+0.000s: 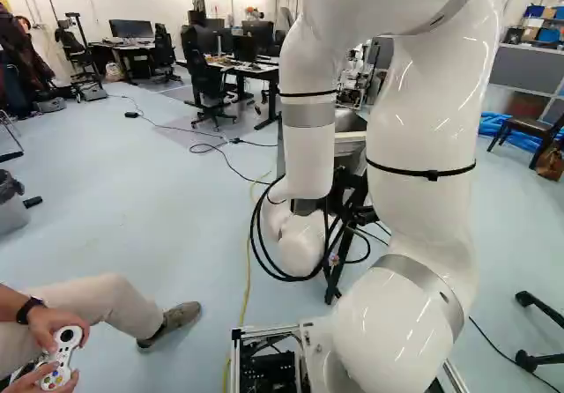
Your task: Grab a drink from the fridge
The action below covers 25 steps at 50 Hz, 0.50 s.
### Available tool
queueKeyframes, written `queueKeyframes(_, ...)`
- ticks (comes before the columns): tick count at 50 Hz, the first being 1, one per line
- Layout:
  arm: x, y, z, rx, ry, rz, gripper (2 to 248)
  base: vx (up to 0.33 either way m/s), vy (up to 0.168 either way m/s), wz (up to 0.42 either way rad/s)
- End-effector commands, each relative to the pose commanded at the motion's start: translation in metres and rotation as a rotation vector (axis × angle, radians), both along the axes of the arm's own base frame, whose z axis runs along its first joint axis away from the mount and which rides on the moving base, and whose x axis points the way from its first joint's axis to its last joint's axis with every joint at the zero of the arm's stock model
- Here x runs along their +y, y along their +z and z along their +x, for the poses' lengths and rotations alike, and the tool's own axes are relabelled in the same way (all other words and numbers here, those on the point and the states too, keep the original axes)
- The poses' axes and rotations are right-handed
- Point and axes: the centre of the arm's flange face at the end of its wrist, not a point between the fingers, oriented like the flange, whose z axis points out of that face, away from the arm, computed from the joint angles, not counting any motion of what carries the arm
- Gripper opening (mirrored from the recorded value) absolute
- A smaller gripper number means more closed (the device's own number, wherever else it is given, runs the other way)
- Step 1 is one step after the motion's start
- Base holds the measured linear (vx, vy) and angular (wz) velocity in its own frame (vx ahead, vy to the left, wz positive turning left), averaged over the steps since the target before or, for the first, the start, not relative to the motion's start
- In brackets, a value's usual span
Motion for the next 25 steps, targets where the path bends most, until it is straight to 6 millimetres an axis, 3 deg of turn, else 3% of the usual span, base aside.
queueKeyframes(25, -0.011, 0.003, 0.018, -0.046, -0.098, -0.019, 247, 0.000, 0.000, 0.000)
